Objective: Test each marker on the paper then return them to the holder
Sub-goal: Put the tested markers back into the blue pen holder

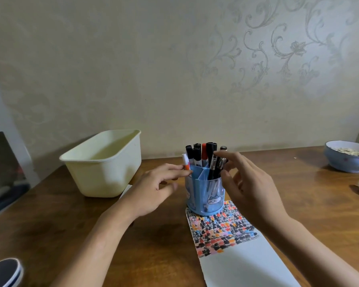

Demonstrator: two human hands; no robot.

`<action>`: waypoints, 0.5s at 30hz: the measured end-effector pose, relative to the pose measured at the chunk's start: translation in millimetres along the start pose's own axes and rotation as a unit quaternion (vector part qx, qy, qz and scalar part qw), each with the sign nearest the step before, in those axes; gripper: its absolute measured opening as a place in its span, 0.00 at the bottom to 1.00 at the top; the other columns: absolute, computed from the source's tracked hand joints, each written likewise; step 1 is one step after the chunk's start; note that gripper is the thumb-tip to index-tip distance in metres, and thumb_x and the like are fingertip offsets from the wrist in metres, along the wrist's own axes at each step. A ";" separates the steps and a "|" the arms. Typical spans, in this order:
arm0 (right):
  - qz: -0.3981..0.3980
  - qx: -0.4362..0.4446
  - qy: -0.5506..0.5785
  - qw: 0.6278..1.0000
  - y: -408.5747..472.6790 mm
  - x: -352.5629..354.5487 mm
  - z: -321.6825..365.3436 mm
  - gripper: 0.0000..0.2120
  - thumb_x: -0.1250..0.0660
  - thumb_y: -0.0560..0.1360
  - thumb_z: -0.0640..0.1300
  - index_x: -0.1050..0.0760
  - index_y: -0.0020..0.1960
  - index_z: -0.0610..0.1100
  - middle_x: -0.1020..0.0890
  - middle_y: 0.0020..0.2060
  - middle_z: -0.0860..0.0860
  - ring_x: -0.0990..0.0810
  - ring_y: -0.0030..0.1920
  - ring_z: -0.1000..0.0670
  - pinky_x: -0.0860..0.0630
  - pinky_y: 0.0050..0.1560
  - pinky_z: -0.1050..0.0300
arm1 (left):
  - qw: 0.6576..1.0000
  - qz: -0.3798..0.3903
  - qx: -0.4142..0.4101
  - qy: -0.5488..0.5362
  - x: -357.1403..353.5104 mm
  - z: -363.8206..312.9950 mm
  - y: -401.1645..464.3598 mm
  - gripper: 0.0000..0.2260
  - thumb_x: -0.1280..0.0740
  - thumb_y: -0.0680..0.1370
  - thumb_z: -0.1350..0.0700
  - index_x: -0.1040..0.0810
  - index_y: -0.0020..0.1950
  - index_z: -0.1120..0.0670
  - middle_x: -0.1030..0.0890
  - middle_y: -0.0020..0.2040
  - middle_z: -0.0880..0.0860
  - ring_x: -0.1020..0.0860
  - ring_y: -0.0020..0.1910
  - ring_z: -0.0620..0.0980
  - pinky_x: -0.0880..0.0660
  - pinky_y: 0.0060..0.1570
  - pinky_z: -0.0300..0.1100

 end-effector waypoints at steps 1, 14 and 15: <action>0.001 -0.006 0.006 1.000 -1.4 -0.2 -1.3 0.21 0.38 0.78 0.48 0.32 0.71 0.53 0.21 0.47 0.61 0.23 0.31 0.60 0.29 0.32 0.67 | 1.000 0.000 0.005 -0.013 3.0 0.8 -0.8 0.24 0.35 0.81 0.62 0.26 0.66 0.33 0.28 0.66 0.31 0.28 0.65 0.34 0.30 0.61 0.31; 0.205 0.020 0.134 0.969 -46.4 -53.9 25.1 0.18 0.35 0.80 0.43 0.32 0.63 0.64 0.20 0.44 0.59 0.20 0.33 0.51 0.22 0.35 0.51 | 0.953 0.075 0.167 0.242 21.7 97.7 -19.3 0.33 0.45 0.79 0.67 0.27 0.40 0.25 0.24 0.59 0.46 0.23 0.54 0.47 0.23 0.55 0.47; 0.216 0.018 0.140 0.966 -47.6 -56.7 25.4 0.18 0.36 0.81 0.43 0.32 0.63 0.64 0.20 0.45 0.60 0.19 0.32 0.52 0.22 0.35 0.52 | 0.952 0.078 0.174 0.240 20.8 101.4 -20.2 0.34 0.45 0.78 0.68 0.27 0.40 0.24 0.24 0.59 0.45 0.22 0.52 0.47 0.22 0.54 0.47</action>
Point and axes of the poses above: each hand's wrist, its own y-axis towards the middle knuckle, its own x-axis out of the back of the hand, z = x × y, the point moved 10 cm from there along y, towards the middle knuckle
